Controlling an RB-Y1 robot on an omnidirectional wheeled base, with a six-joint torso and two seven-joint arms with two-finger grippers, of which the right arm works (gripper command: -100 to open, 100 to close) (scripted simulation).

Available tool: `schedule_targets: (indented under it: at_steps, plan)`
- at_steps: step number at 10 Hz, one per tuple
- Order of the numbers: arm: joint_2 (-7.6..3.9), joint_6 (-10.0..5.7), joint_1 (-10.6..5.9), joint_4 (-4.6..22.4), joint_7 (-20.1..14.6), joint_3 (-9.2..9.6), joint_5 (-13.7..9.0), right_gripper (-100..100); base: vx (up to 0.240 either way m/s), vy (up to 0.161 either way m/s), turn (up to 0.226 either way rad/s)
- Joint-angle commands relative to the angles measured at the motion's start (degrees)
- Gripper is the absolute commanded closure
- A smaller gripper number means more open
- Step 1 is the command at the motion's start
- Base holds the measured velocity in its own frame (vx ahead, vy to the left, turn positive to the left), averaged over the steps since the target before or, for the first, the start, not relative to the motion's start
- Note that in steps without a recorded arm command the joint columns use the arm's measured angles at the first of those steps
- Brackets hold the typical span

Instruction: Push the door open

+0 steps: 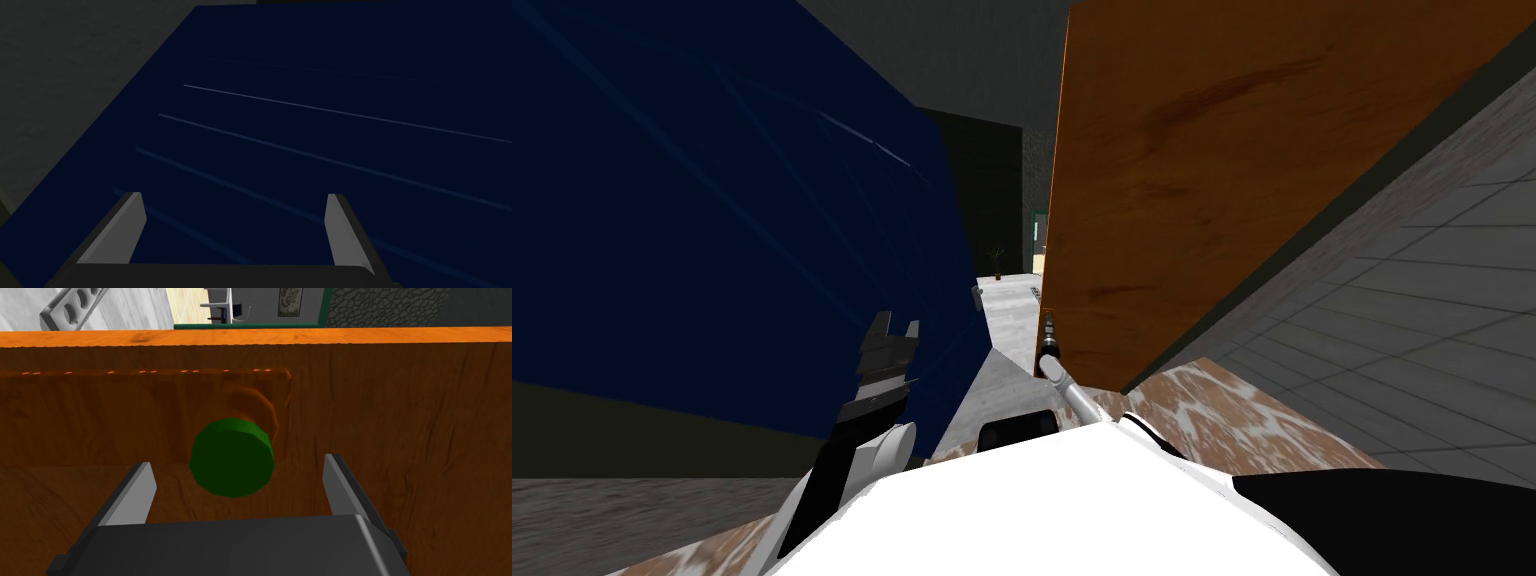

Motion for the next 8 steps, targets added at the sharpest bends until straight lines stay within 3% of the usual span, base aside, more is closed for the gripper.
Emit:
schedule_targets:
  at_steps: [1,2,3,8]
  plan:
    - [-0.16,-0.01,-0.15,0.1,-0.1,-0.20,-0.1,-100,0.216,-0.078,0.023]
    - [-0.11,-0.01,-0.11,0.1,-0.1,-0.14,-0.1,-100,0.100,-0.038,0.008]
    - [-0.11,-0.01,-0.11,0.1,-0.1,-0.14,-0.1,100,-0.010,0.003,-0.007]
    - [-0.11,-0.01,-0.11,0.1,-0.1,-0.14,-0.1,100,-0.021,0.007,-0.002]
